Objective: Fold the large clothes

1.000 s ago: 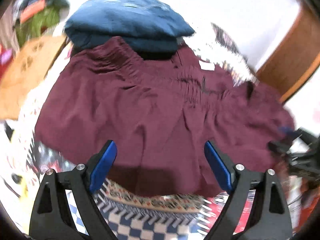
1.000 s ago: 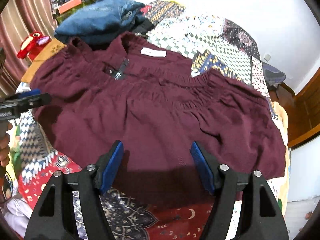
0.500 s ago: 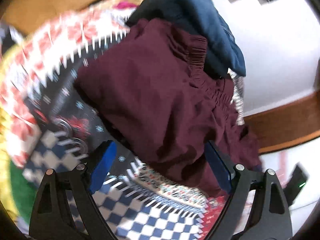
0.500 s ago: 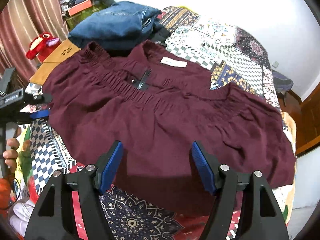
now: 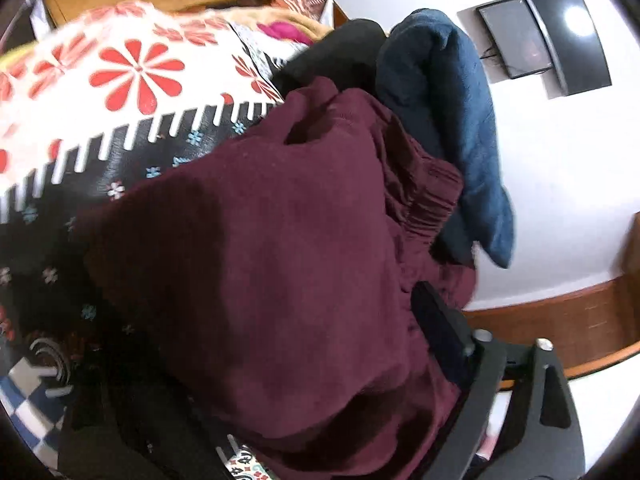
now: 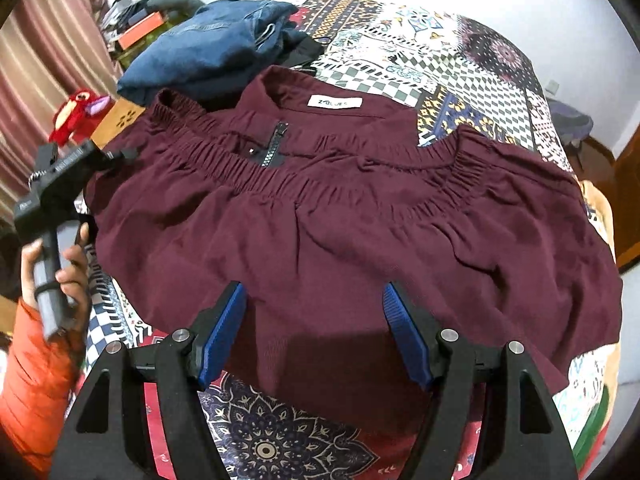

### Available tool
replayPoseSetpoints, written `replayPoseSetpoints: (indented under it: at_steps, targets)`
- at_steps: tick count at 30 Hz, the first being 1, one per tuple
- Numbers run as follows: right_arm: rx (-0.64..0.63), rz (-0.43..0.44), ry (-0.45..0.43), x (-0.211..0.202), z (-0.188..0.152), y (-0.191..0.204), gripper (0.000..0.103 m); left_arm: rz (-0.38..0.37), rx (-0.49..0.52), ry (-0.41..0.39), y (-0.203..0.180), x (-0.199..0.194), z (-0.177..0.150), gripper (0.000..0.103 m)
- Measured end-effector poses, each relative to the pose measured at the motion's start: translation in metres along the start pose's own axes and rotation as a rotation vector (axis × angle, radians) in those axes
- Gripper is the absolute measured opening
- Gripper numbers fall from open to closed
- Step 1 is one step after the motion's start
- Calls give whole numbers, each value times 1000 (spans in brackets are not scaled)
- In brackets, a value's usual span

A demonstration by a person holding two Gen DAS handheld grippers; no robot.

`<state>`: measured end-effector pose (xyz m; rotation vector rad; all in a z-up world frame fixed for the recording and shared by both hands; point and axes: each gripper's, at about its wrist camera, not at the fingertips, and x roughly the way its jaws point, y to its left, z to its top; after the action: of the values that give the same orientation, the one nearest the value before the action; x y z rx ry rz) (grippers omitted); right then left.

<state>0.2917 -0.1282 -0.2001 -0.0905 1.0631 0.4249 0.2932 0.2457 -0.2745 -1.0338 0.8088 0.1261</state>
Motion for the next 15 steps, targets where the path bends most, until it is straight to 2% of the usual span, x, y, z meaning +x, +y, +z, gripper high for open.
replayPoseSetpoints:
  at_steps: [1, 2, 4, 9, 13, 15]
  targets:
    - [5, 1, -1, -1, 0, 0, 67, 69, 31, -14, -5, -1, -3, 59]
    - [11, 2, -4, -4, 0, -1, 67, 120, 75, -23, -10, -5, -4, 49]
    - [19, -1, -10, -9, 2, -2, 67, 126, 119, -51, -20, -17, -9, 37]
    - [47, 25, -50, -26, 13, 0, 67, 68, 190, -122, -51, -59, -20, 30]
    - [59, 89, -82, -35, 27, 19, 68, -60, 260, -211, -84, -118, -35, 28]
    - [38, 130, -78, -33, 31, 33, 71, -74, 310, -254, -99, -140, -39, 28]
